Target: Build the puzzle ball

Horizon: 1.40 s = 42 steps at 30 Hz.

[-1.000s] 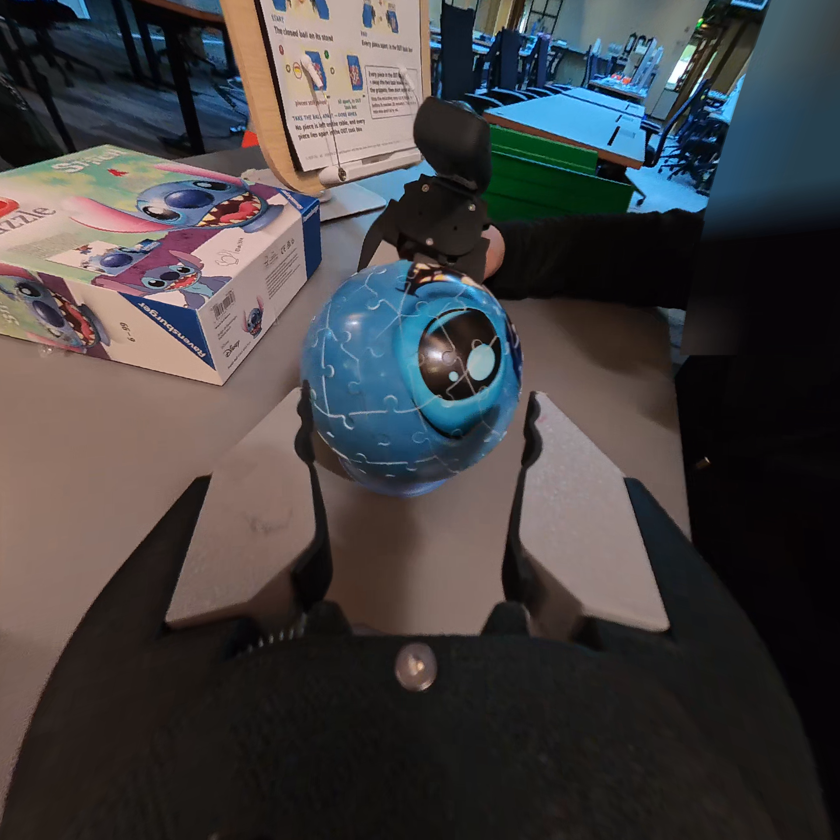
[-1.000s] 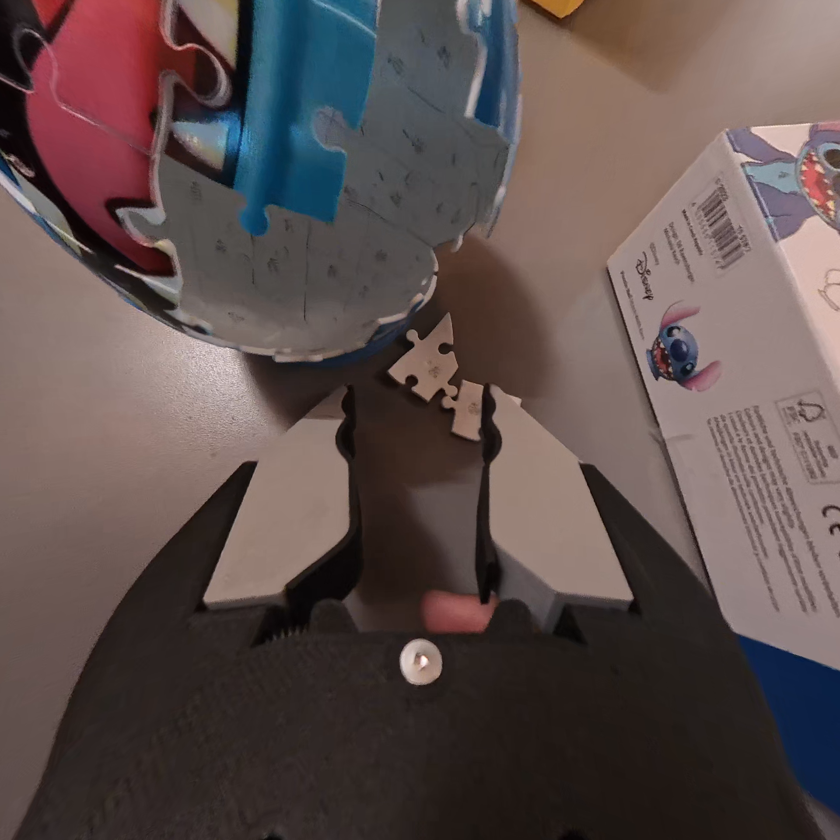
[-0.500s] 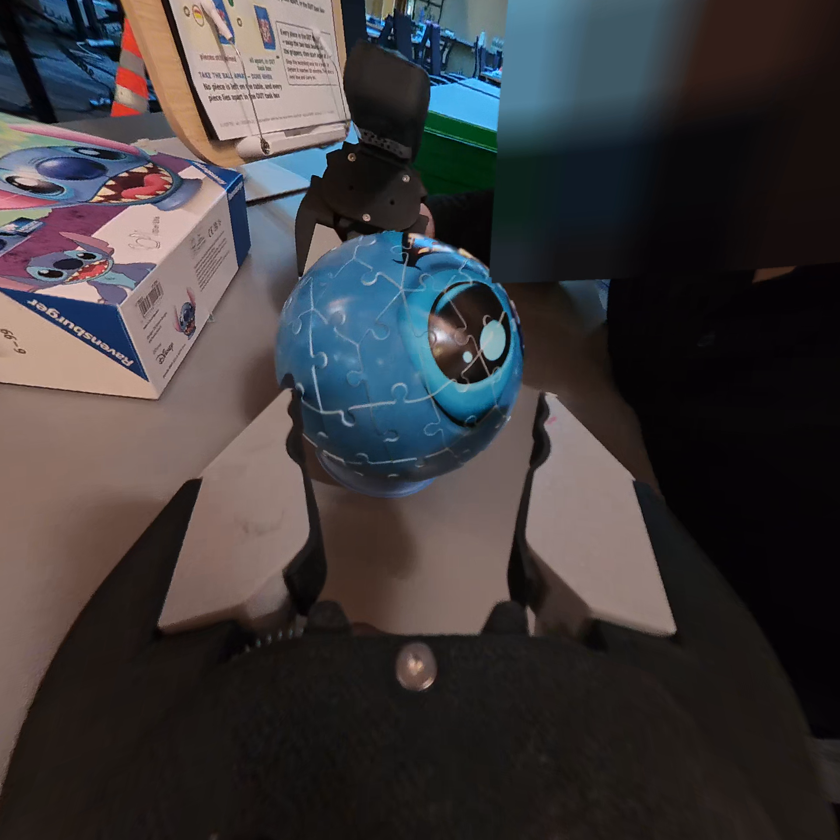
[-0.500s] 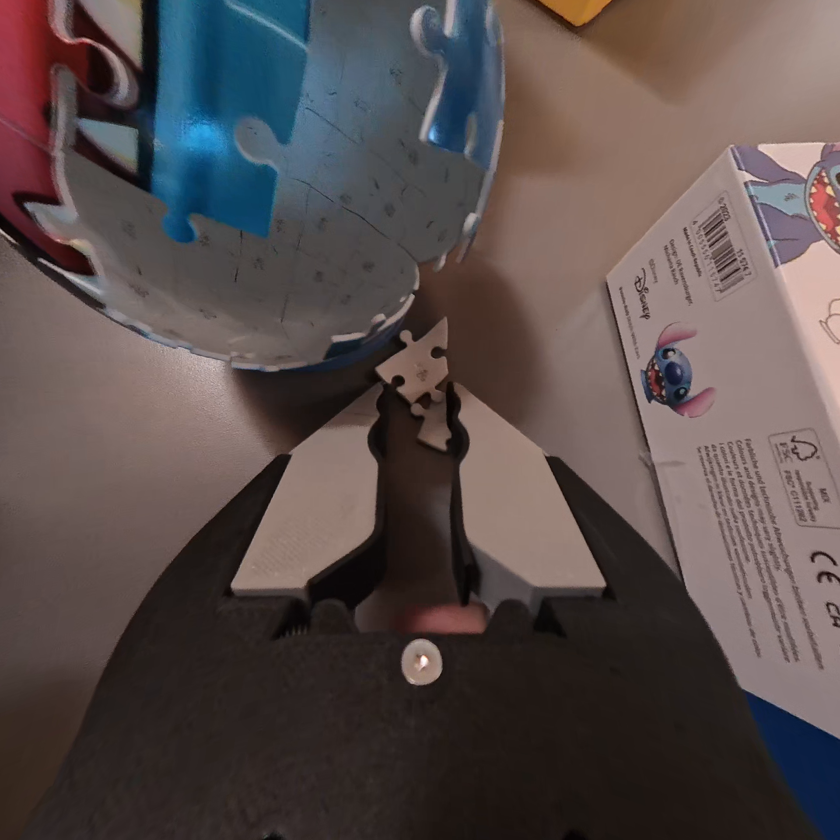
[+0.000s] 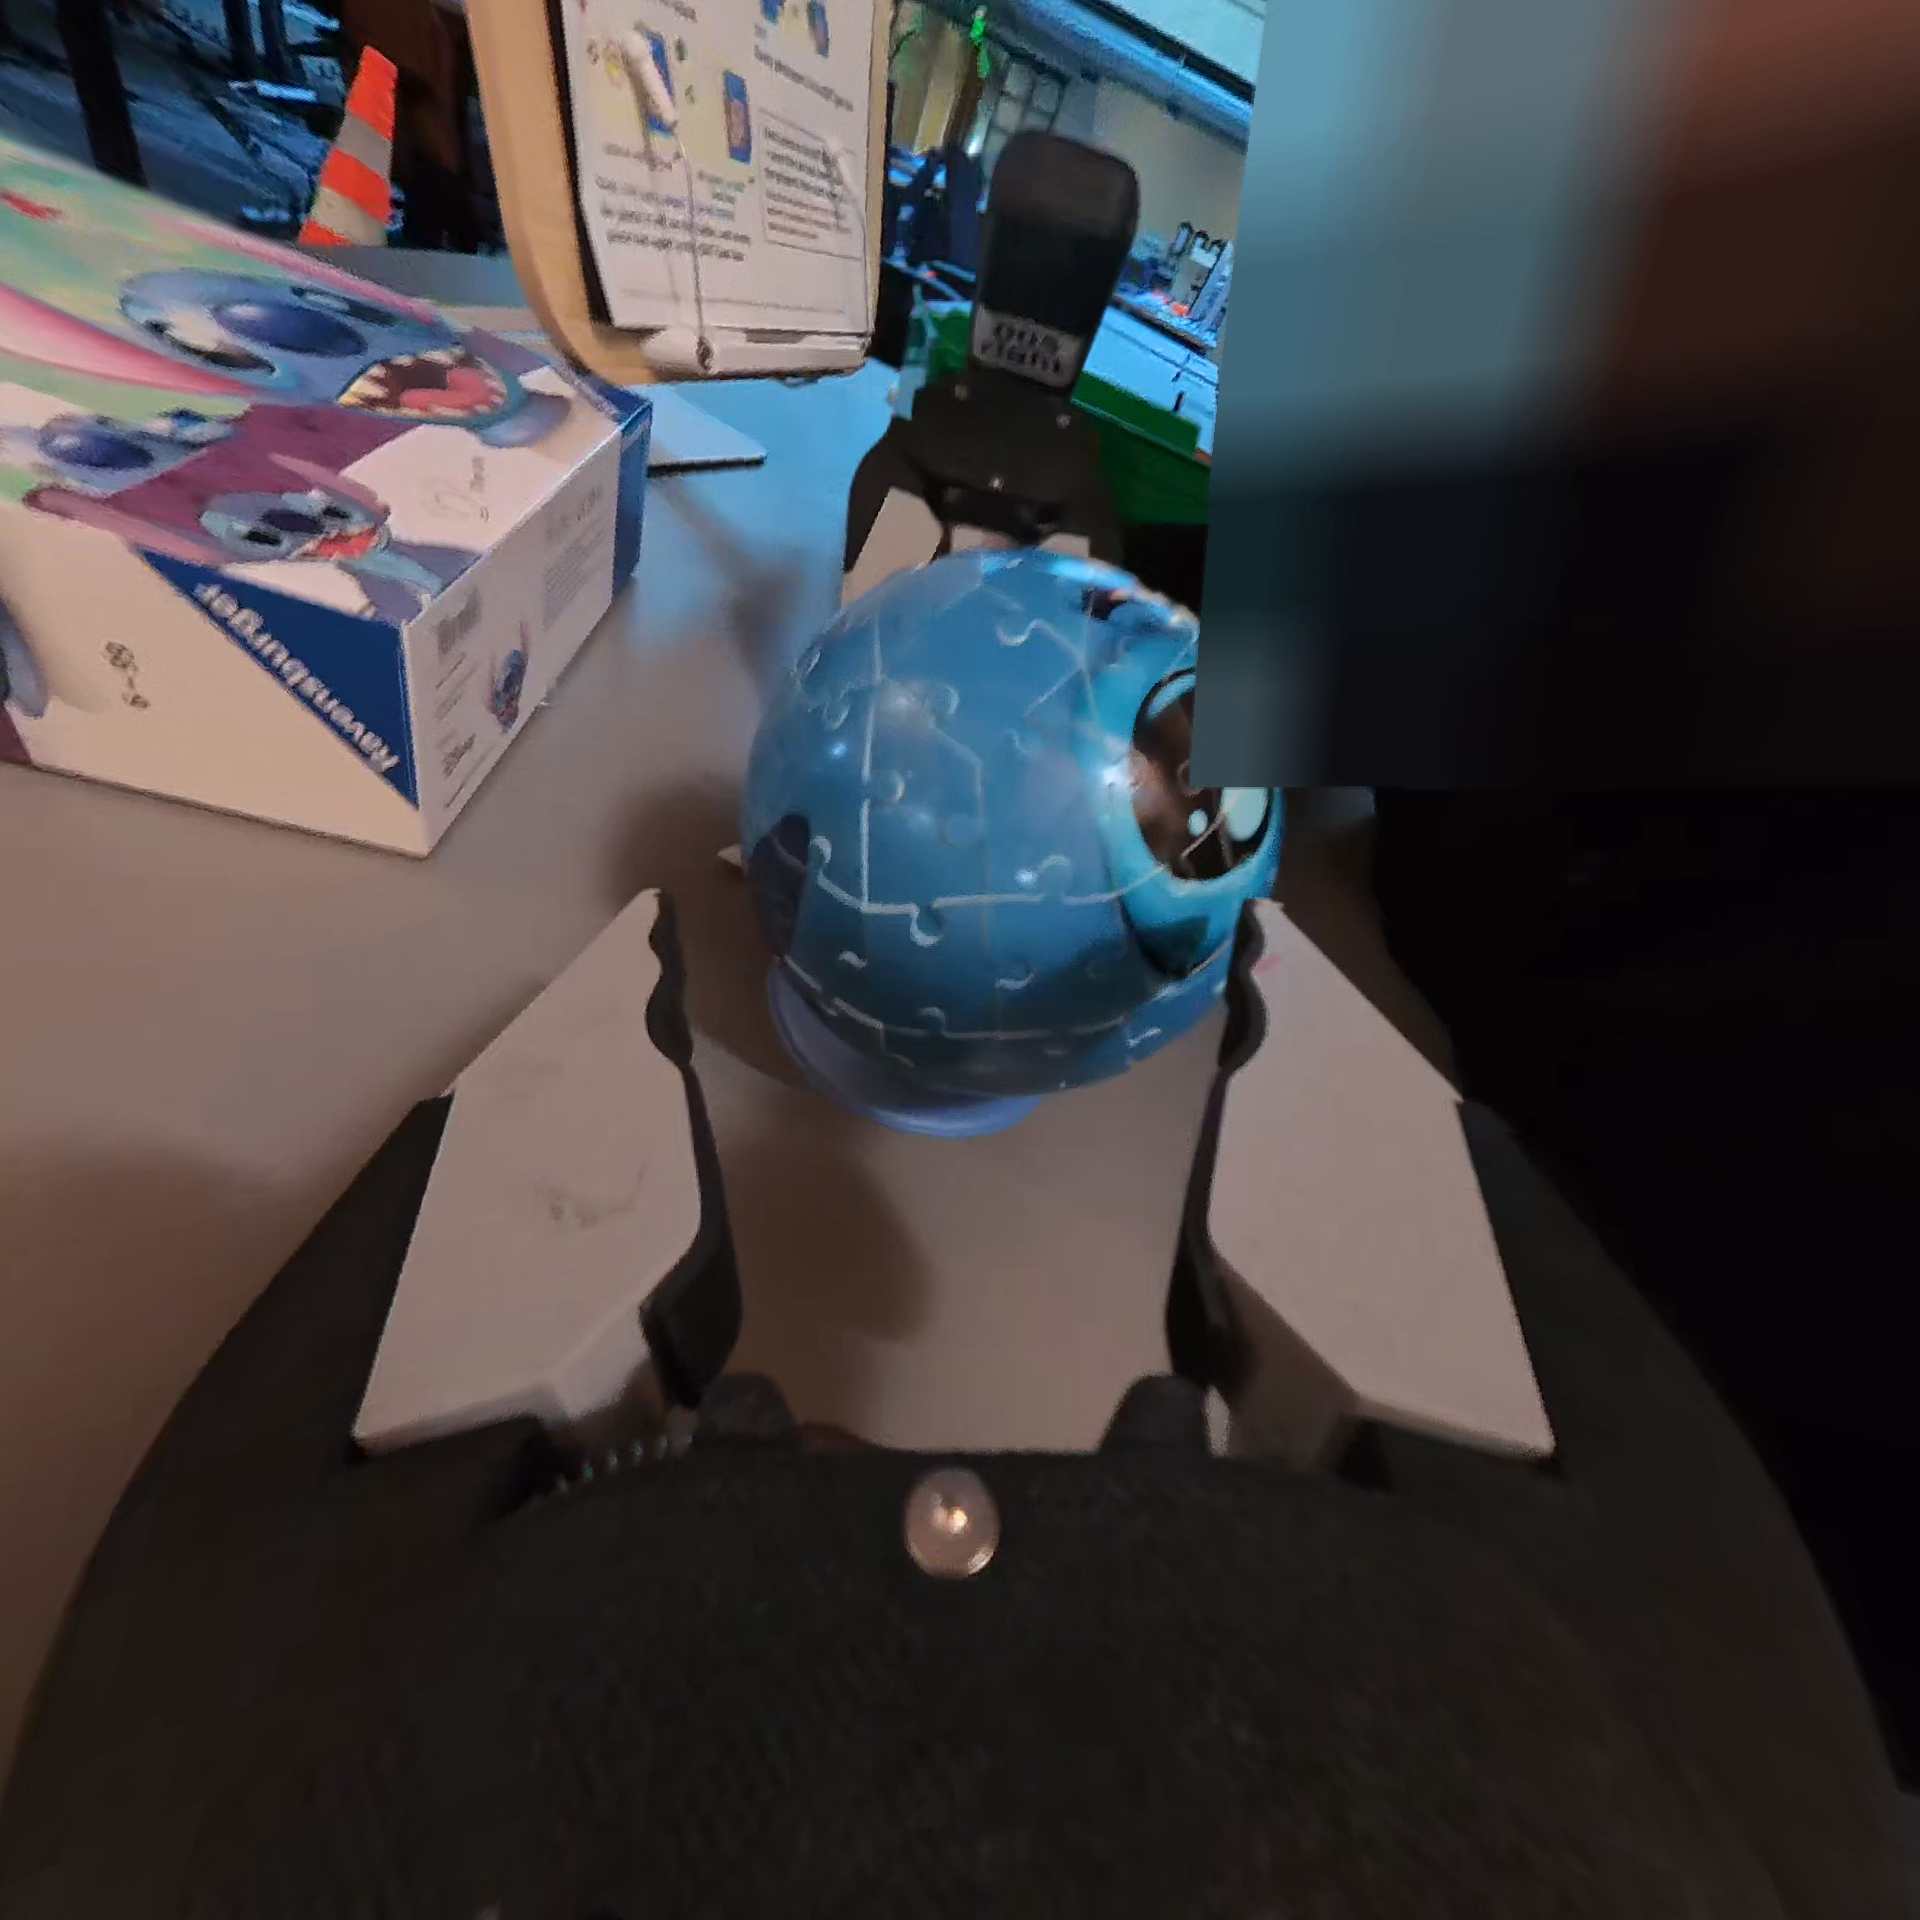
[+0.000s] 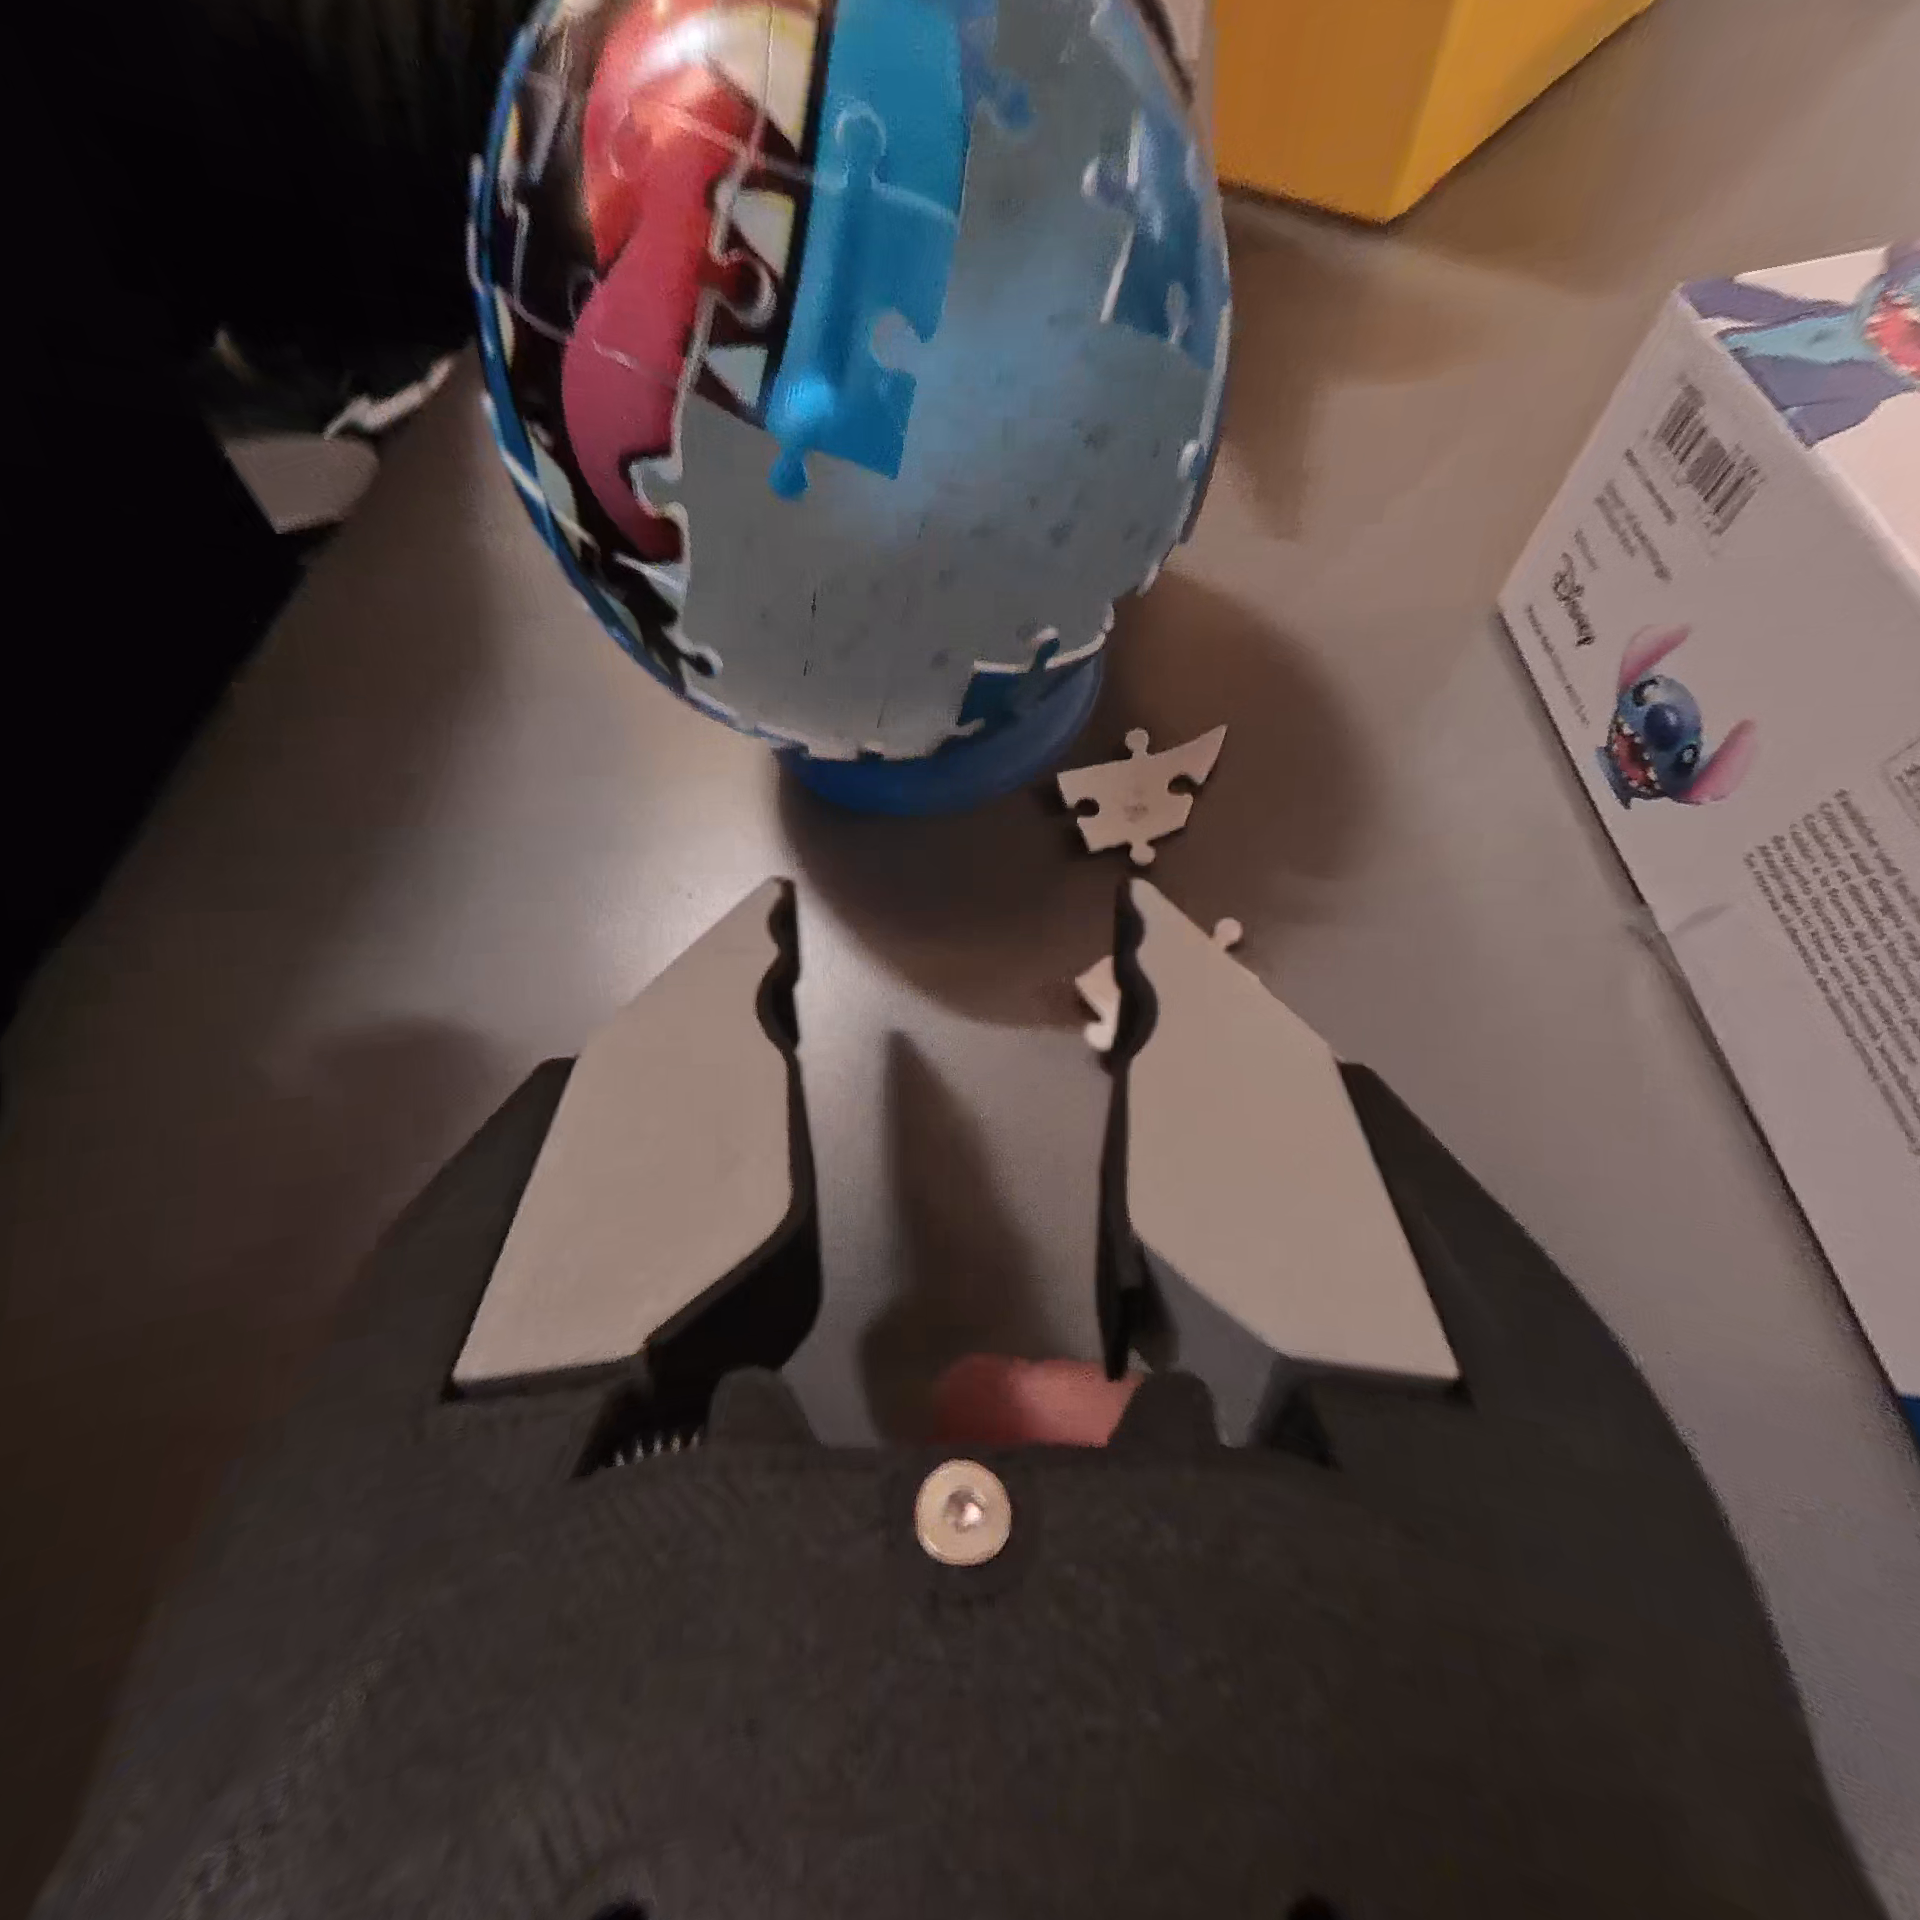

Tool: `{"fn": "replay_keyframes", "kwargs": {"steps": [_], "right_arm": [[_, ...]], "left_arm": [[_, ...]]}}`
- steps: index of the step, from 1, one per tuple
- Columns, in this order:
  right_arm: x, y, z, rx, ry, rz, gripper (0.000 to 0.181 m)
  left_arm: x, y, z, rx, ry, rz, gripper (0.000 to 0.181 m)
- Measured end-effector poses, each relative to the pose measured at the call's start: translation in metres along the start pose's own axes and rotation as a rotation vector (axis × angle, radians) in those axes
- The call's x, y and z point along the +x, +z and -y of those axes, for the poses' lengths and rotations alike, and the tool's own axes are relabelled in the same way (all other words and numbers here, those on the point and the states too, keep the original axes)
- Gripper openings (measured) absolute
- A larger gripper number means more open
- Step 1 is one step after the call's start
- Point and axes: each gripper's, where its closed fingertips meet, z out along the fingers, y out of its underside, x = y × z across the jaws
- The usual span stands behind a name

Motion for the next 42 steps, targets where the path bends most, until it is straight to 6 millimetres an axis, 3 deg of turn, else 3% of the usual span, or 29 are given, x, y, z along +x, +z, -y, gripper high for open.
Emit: {"fn": "replay_keyframes", "kwargs": {"steps": [3,8,12,17,31,38,42], "right_arm": [[-0.004,0.002,0.003,0.033,0.102,-0.073,0.078],[-0.024,0.014,0.006,0.053,0.218,-0.063,0.094],[-0.015,0.023,0.003,0.021,0.296,-0.113,0.090],[-0.025,0.028,0.012,0.058,0.357,0.001,0.087],[-0.056,0.023,0.015,0.062,0.215,0.137,0.091],[-0.050,0.009,0.015,0.099,0.211,0.157,0.084],[-0.044,0.006,0.011,0.086,0.197,0.134,0.087]], "left_arm": [[0.006,0.006,0.007,-0.013,0.034,-0.012,0.109],[0.011,0.019,-0.005,-0.103,0.070,-0.036,0.112],[0.012,0.026,-0.017,-0.144,0.080,-0.030,0.110],[0.019,0.023,-0.023,-0.100,0.036,-0.023,0.111],[0.053,0.005,-0.035,-0.089,0.022,-0.093,0.102],[0.037,-0.001,-0.016,-0.004,0.002,-0.059,0.102],[0.040,0.004,-0.021,-0.018,0.041,-0.052,0.101]]}}
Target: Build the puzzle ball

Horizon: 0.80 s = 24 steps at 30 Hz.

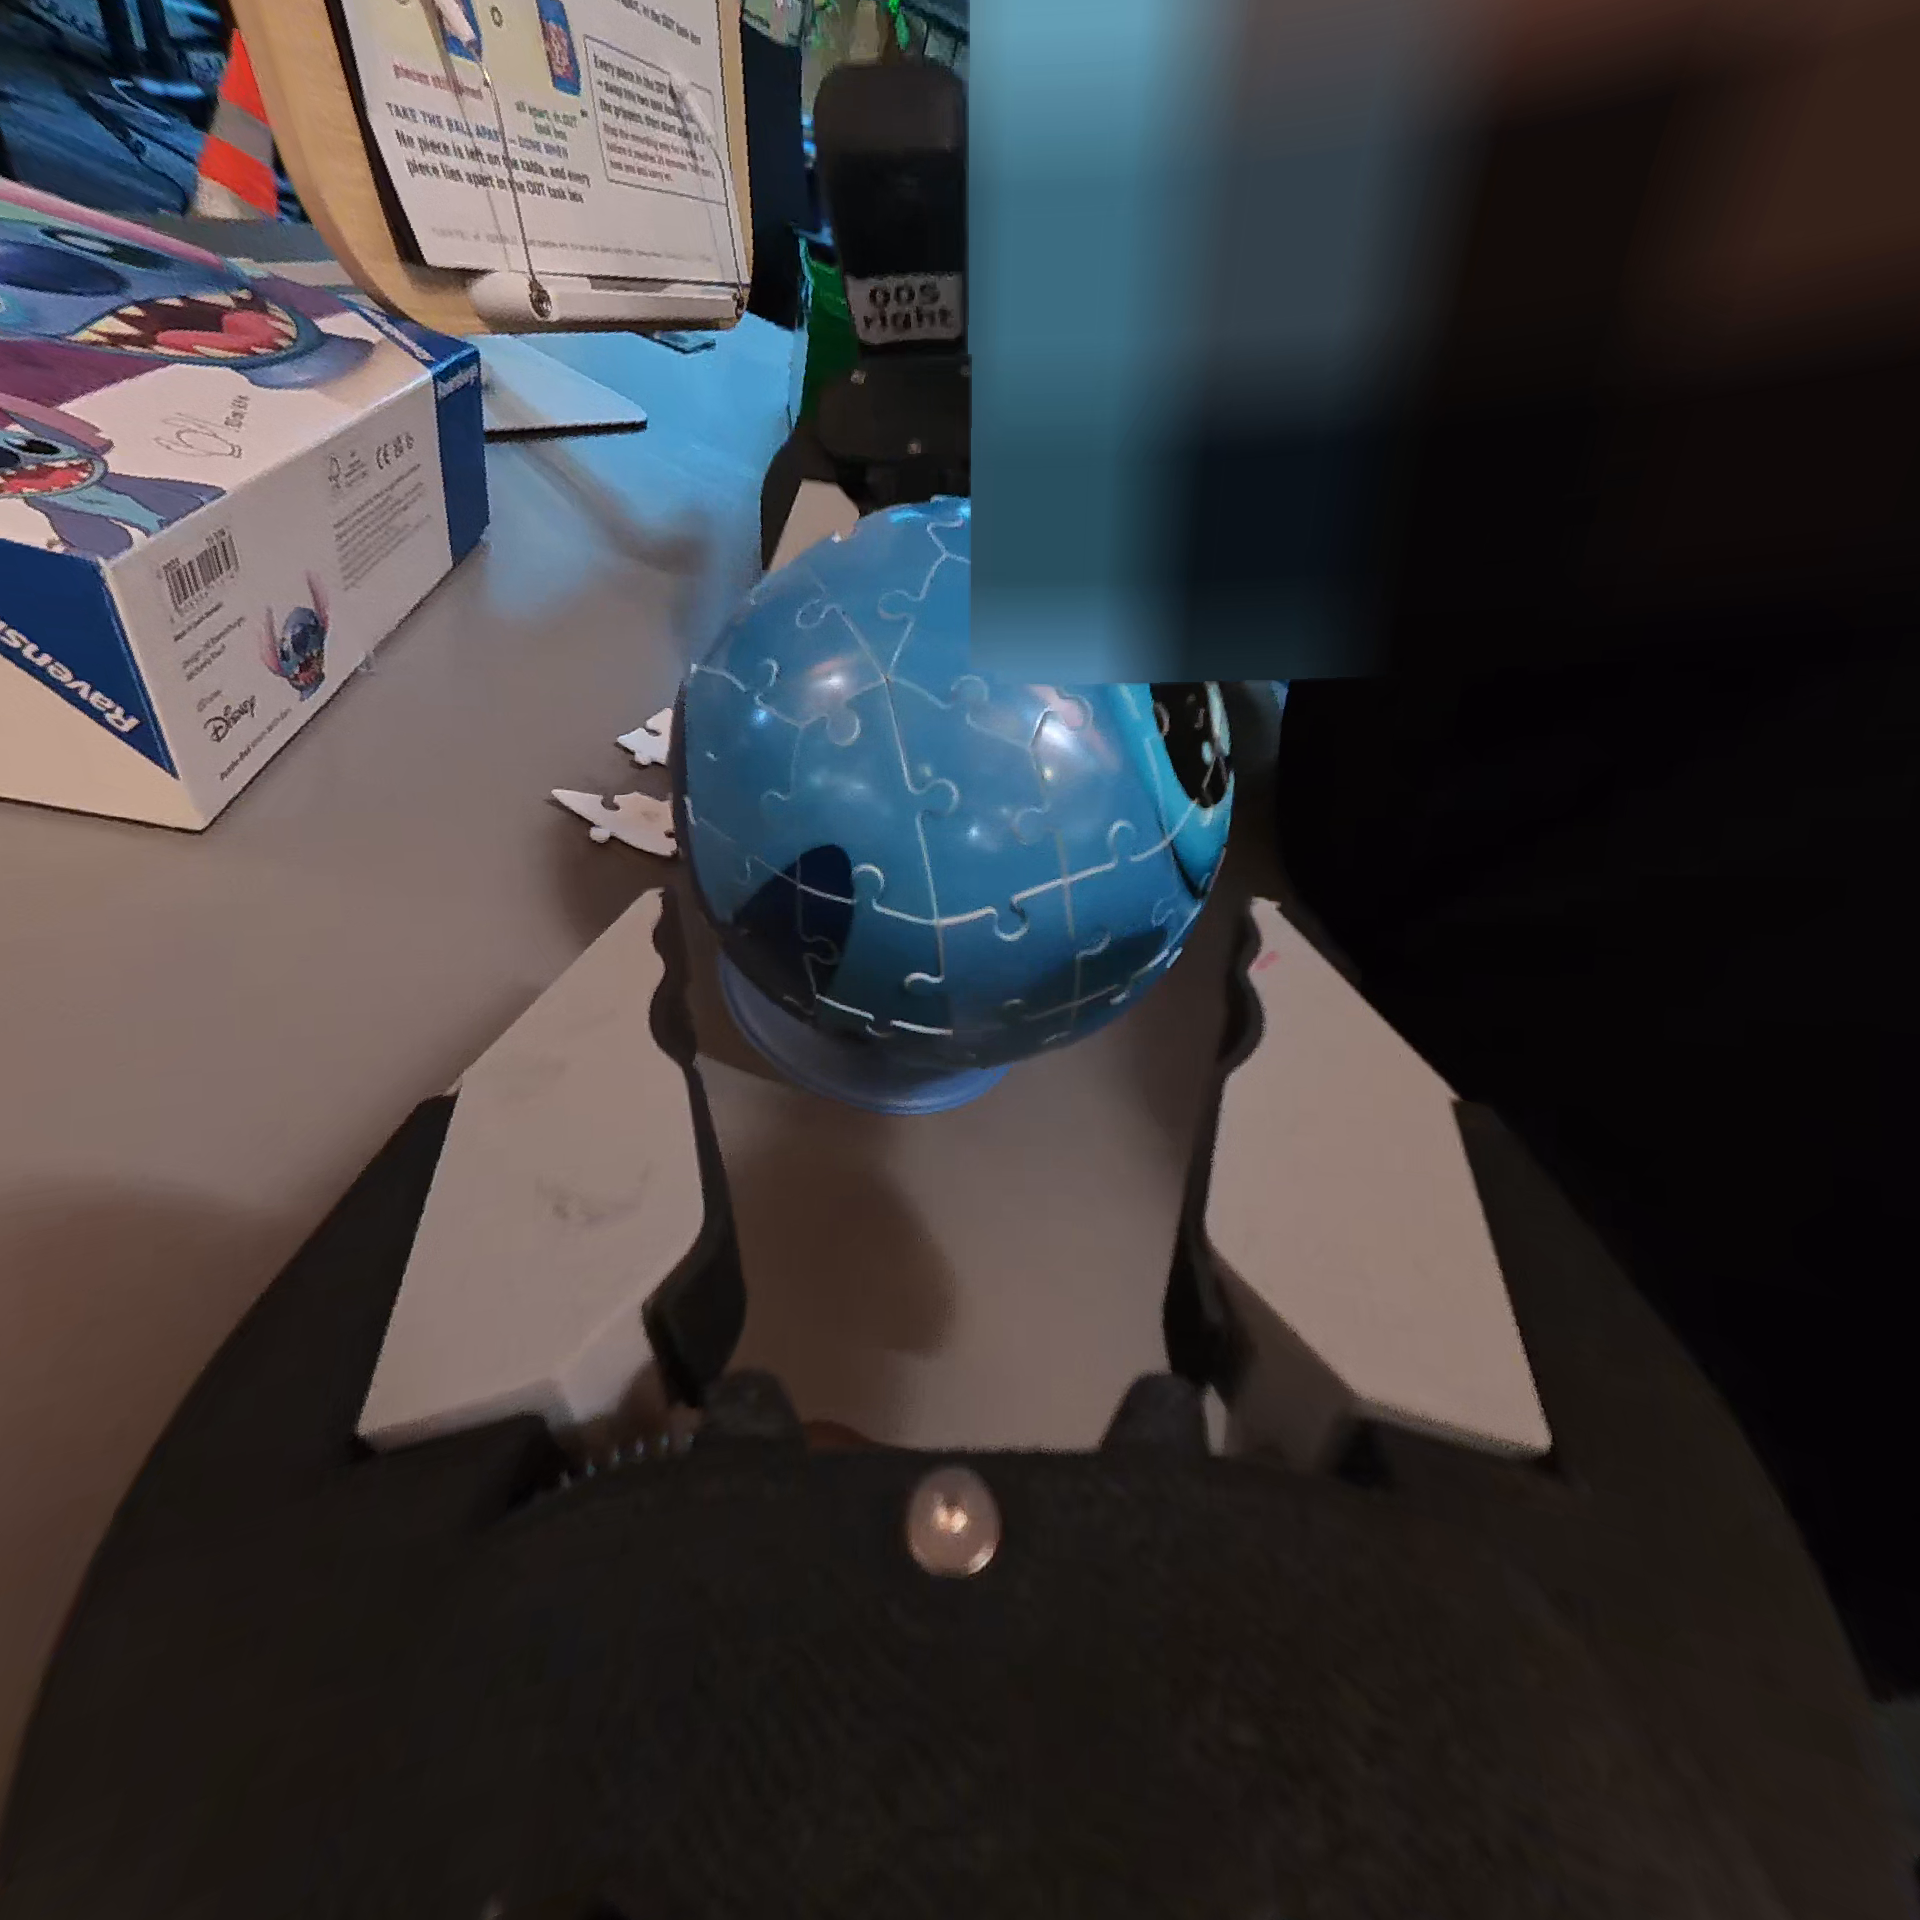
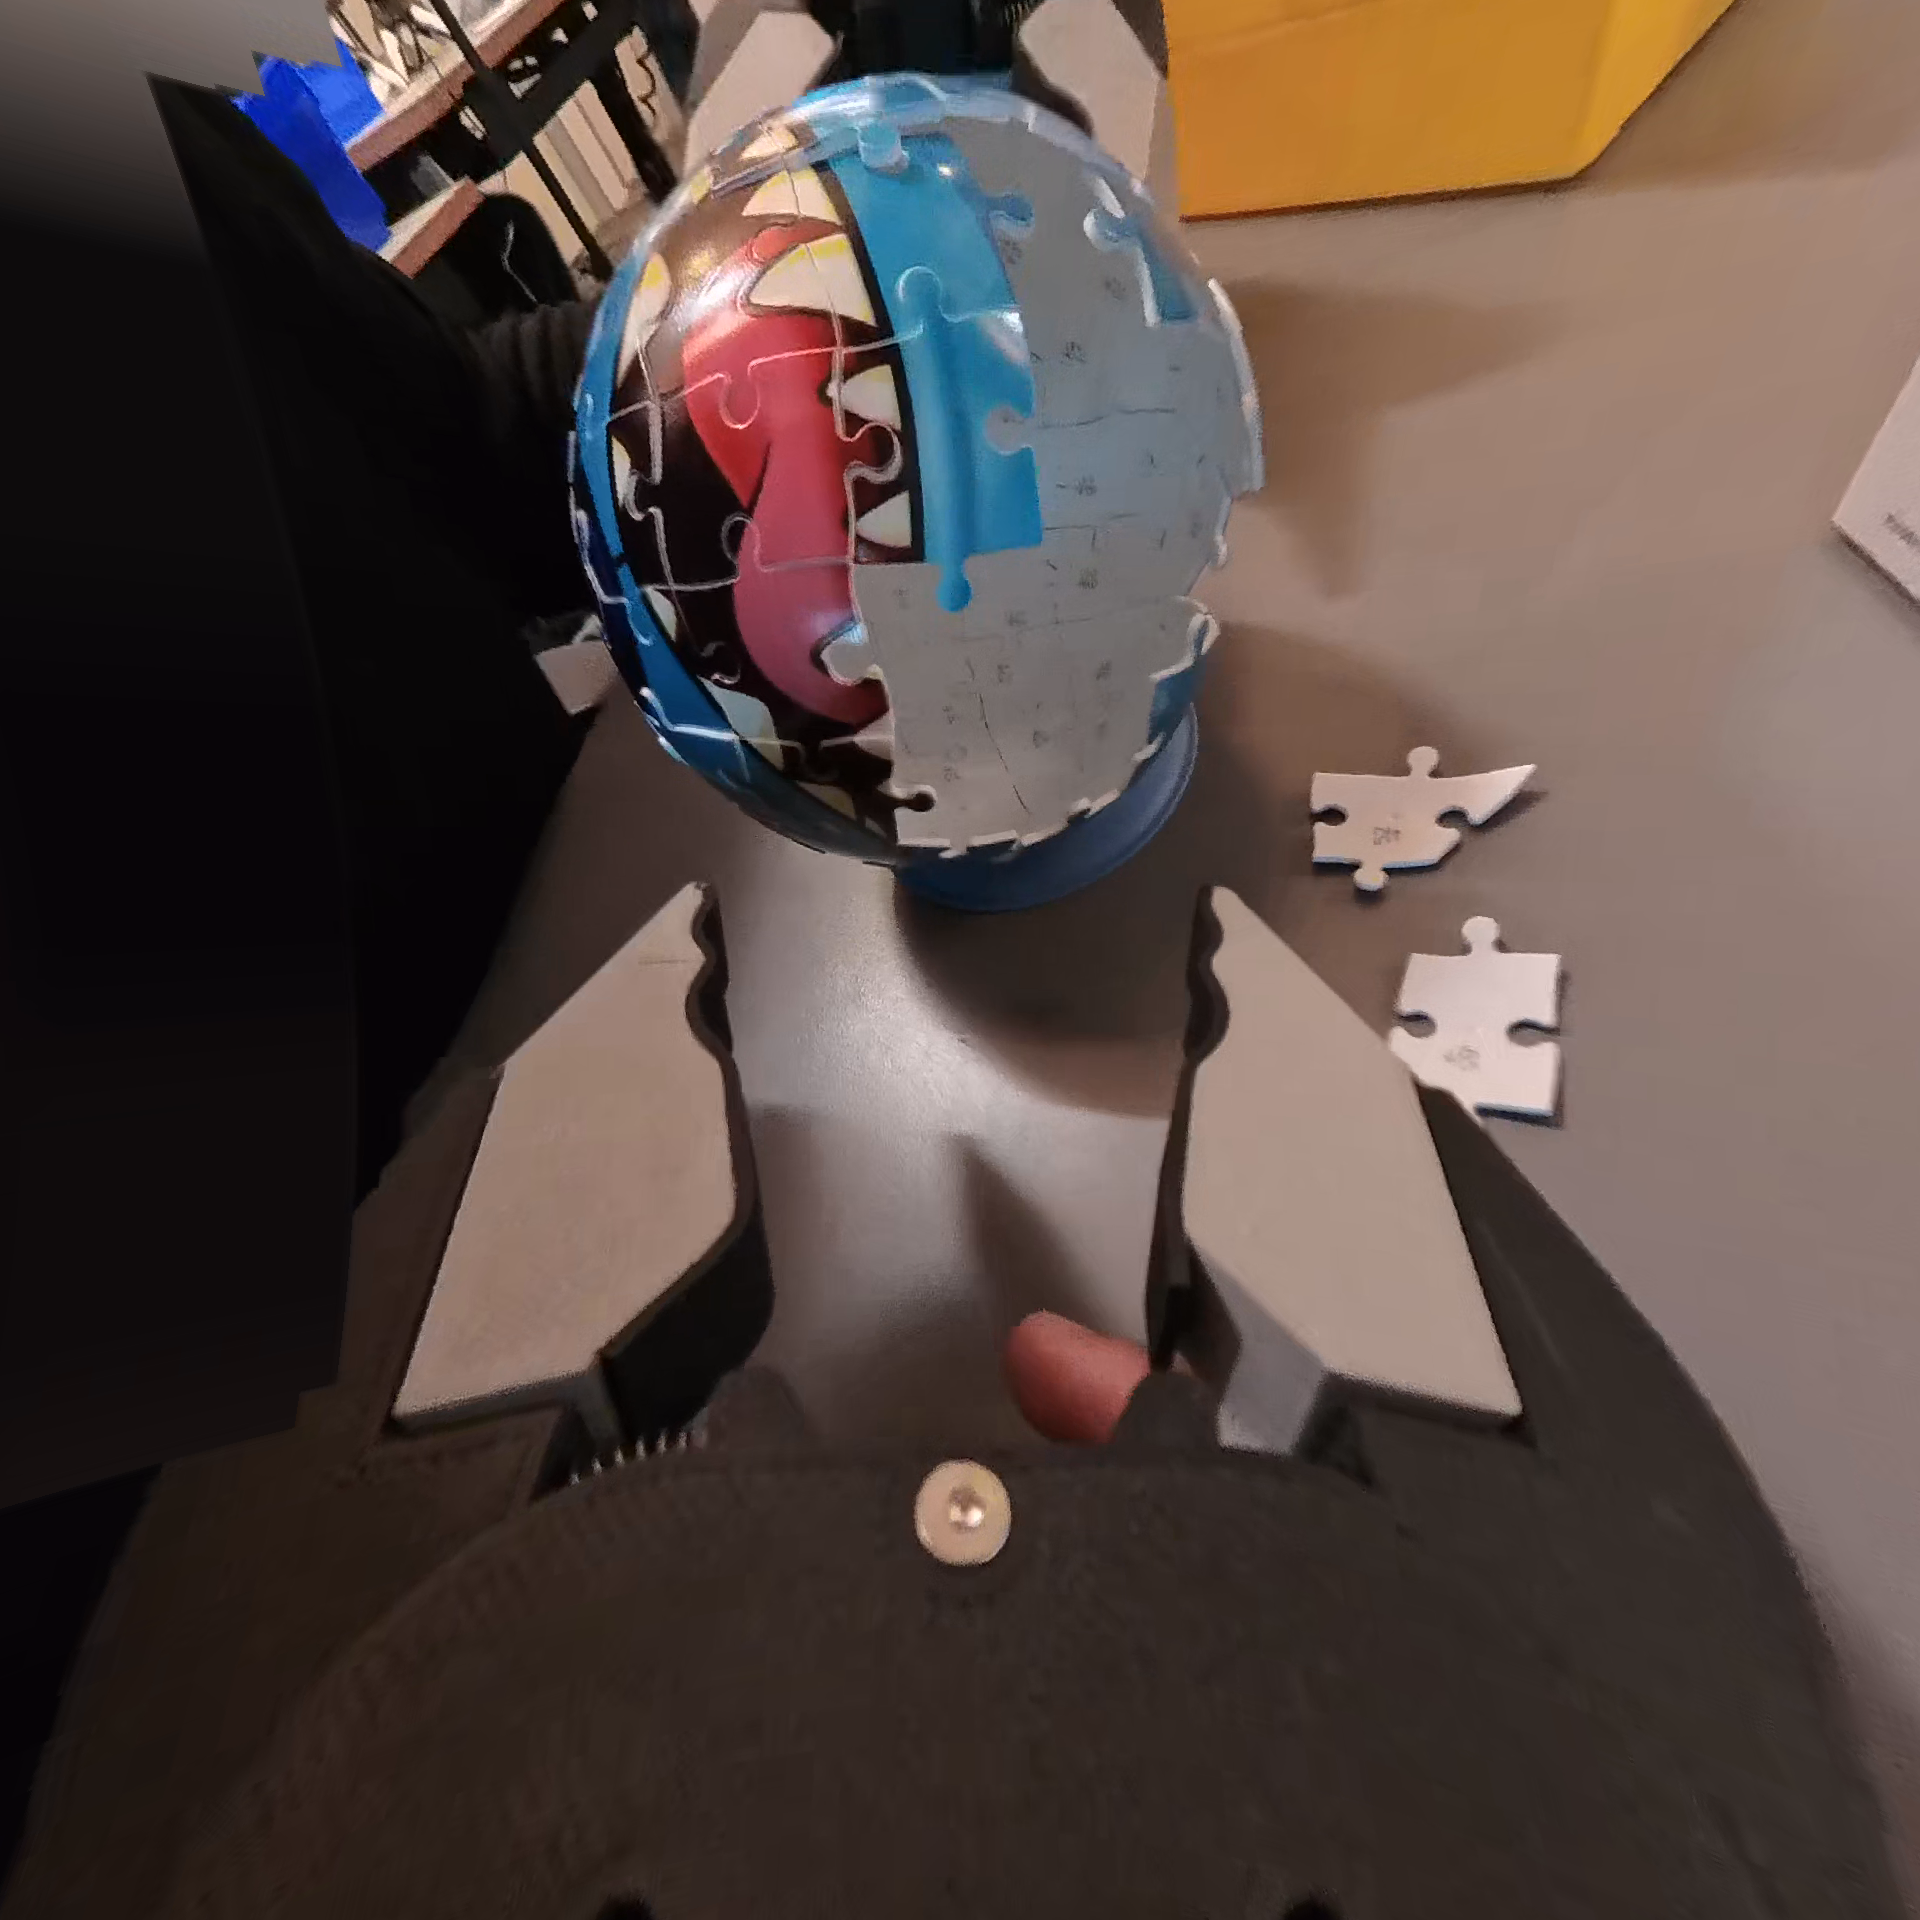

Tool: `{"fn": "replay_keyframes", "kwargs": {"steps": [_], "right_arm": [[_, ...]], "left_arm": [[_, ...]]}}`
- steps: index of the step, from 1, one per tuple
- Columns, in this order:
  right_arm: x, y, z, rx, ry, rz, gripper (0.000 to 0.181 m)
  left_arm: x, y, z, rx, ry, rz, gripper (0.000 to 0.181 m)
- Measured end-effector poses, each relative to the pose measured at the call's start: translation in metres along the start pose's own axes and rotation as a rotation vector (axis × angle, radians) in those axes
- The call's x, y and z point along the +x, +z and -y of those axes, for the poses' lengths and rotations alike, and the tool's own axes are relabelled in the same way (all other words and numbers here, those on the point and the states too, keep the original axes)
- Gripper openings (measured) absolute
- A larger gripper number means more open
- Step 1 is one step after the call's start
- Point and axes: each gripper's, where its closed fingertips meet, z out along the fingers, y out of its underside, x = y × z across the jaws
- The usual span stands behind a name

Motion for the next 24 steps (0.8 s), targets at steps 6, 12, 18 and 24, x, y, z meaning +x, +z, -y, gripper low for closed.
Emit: {"fn": "replay_keyframes", "kwargs": {"steps": [6,12,18,24], "right_arm": [[0.049,-0.022,0.009,0.011,-0.014,-0.215,0.075],[0.083,-0.018,0.014,-0.065,0.033,-0.288,0.057],[0.100,0.009,0.005,-0.201,-0.061,-0.411,0.064],[0.096,0.026,0.005,-0.230,-0.154,-0.427,0.063]], "left_arm": [[-0.004,-0.006,0.006,0.046,-0.041,-0.011,0.098],[-0.041,-0.024,0.019,0.132,-0.122,0.136,0.087],[-0.082,-0.037,0.040,0.151,-0.149,0.390,0.069],[-0.102,-0.017,0.054,-0.030,-0.124,0.484,0.062]]}}
